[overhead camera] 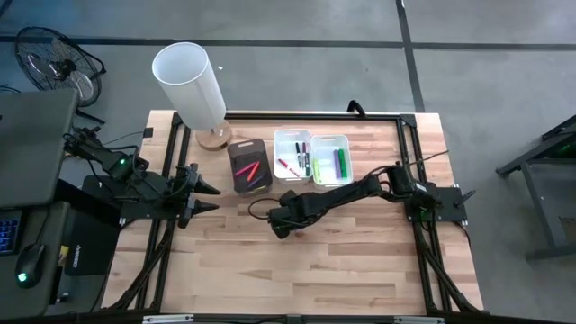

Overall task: Pick & Place Markers
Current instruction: Put the purple highlighter pen into the right white bin

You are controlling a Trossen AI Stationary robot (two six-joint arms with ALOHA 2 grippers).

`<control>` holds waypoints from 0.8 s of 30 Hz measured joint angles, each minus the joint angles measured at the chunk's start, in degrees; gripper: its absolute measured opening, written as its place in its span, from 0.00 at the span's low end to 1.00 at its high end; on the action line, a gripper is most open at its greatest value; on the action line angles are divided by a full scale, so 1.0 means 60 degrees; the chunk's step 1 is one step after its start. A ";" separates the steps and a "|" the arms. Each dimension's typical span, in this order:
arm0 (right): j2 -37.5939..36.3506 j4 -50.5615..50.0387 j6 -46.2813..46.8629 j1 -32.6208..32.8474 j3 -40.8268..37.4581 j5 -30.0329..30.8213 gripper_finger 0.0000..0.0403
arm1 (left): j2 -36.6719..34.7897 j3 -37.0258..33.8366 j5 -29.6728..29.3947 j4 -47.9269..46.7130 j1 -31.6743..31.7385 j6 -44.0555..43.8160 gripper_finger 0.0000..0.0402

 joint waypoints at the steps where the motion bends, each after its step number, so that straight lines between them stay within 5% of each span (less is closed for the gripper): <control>1: 0.0000 -0.0005 0.0003 0.0000 0.0000 -0.0008 0.33 | -0.0001 0.0000 -0.0003 0.0000 0.0000 0.0000 0.53; 16: -0.0555 -0.0256 0.0020 0.0008 -0.0059 0.0202 0.17 | -0.0001 0.0000 -0.0004 -0.0016 0.0000 0.0011 0.53; 24: -0.1244 -0.0645 -0.0033 0.0070 -0.0066 0.0323 0.18 | -0.0001 -0.0004 -0.0004 -0.0075 0.0000 0.0026 0.53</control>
